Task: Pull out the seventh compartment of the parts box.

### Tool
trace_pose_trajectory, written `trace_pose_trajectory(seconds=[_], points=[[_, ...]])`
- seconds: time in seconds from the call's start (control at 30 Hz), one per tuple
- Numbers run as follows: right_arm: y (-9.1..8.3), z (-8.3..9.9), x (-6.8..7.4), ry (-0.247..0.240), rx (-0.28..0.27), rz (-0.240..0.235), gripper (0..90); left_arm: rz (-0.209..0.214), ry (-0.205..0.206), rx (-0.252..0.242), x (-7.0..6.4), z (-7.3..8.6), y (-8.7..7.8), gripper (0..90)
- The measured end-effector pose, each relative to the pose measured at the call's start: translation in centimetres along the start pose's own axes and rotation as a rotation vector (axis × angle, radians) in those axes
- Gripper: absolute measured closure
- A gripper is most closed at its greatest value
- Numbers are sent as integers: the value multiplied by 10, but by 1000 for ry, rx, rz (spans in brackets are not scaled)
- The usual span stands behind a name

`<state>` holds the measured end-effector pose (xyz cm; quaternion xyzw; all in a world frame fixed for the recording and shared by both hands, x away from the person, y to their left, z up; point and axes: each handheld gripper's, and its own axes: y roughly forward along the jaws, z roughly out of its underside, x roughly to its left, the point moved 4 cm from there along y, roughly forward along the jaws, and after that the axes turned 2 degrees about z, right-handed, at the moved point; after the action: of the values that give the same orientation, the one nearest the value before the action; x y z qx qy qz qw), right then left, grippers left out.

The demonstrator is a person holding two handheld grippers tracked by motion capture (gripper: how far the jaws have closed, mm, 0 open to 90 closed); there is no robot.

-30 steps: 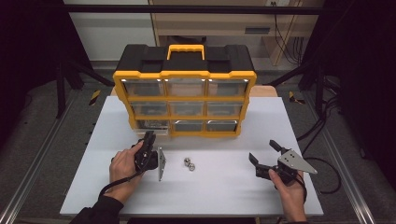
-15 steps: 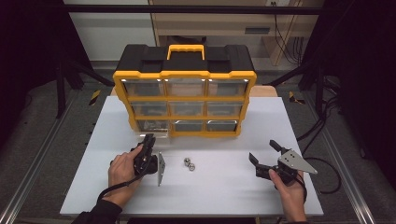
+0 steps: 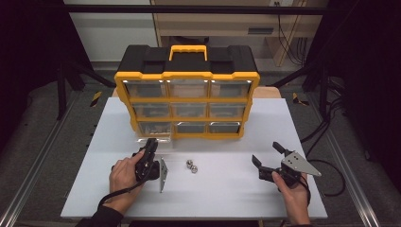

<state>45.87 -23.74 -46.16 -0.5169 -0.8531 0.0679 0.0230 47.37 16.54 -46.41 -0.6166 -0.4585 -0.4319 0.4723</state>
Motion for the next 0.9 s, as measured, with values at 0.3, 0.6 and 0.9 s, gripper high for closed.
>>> trace_pose_trajectory(seconds=[0.3,0.6,0.9], points=[[0,0,0,-1,8,1,80,-3,-9,-5,-1,-1,-6,734],[0,0,0,-6,9,0,80,-2,-24,-4,-3,0,-11,728],[1,0,2,1,7,-5,71,-7,-34,-6,-9,2,-13,720]])
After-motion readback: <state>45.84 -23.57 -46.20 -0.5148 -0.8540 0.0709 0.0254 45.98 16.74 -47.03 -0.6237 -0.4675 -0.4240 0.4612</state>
